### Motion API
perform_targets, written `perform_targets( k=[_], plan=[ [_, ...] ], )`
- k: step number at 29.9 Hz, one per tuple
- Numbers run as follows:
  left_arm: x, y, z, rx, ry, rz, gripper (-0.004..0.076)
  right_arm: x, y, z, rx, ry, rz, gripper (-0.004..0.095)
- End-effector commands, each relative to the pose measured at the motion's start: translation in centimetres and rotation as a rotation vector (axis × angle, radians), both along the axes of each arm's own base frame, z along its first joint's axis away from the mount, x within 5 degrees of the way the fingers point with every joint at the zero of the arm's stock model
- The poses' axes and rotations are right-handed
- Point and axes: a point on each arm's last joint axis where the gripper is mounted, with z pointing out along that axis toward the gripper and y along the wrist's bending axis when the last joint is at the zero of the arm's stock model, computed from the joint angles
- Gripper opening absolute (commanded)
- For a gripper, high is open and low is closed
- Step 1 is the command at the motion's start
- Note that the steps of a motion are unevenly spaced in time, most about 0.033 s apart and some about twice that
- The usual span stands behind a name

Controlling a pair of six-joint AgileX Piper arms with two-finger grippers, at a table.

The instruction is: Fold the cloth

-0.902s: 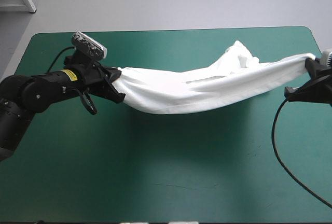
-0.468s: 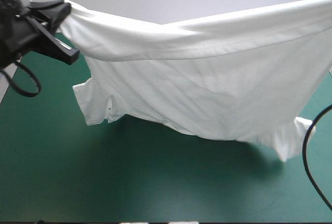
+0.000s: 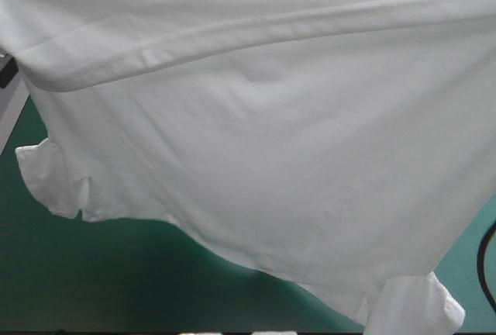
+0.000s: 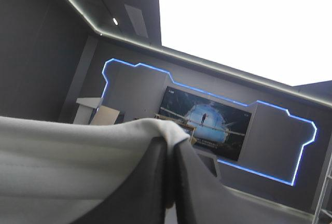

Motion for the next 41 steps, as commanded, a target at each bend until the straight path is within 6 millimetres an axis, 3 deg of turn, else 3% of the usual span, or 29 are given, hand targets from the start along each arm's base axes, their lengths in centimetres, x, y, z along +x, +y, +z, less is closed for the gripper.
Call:
perform_targets(
  k=[1,8,13,18,24,28,33,36,38,41],
  plan=[
    [3.1,-0.6,0.0,0.004,-0.022,0.058,0.0019,3.8,-0.5,0.5,0.008,0.007,-0.029,-0.0014],
    [13.2,-4.3,-3.8,0.085,0.156,0.079,0.0019,14.3,-1.3,-1.6,0.03,0.23,-0.017,-0.0014],
    [21.4,-7.2,-9.2,0.127,0.332,0.06,0.002,21.8,-1.7,-4.5,0.055,0.392,0.018,-0.0014],
    [29.1,-8.5,-15.5,0.084,0.469,0.02,0.0019,30.4,-2.4,-9.5,0.067,0.585,0.02,-0.0014],
    [36.2,-9.1,-23.7,0.038,0.608,-0.011,0.0019,39.3,-3.0,-17.0,0.091,0.753,0.031,-0.0014],
    [39.6,-9.9,-29.7,0.05,0.708,-0.014,0.0019,44.2,-3.2,-22.8,0.114,0.868,0.059,-0.0014],
    [41.9,-10.7,-34.9,0.042,0.773,-0.025,0.0019,47.8,-3.6,-28.6,0.132,0.977,0.051,-0.0013],
    [42.6,-10.8,-36.8,0.05,0.797,-0.019,0.0019,49.0,-3.7,-30.9,0.139,1.017,0.045,0.0002],
    [42.6,-10.8,-37.1,0.051,0.802,-0.019,0.0021,49.4,-3.7,-31.8,0.142,1.031,0.043,0.0065],
    [42.6,-10.6,-37.2,0.047,0.814,-0.013,0.0093,49.5,-3.7,-32.0,0.146,1.035,0.045,0.029]
  ],
)
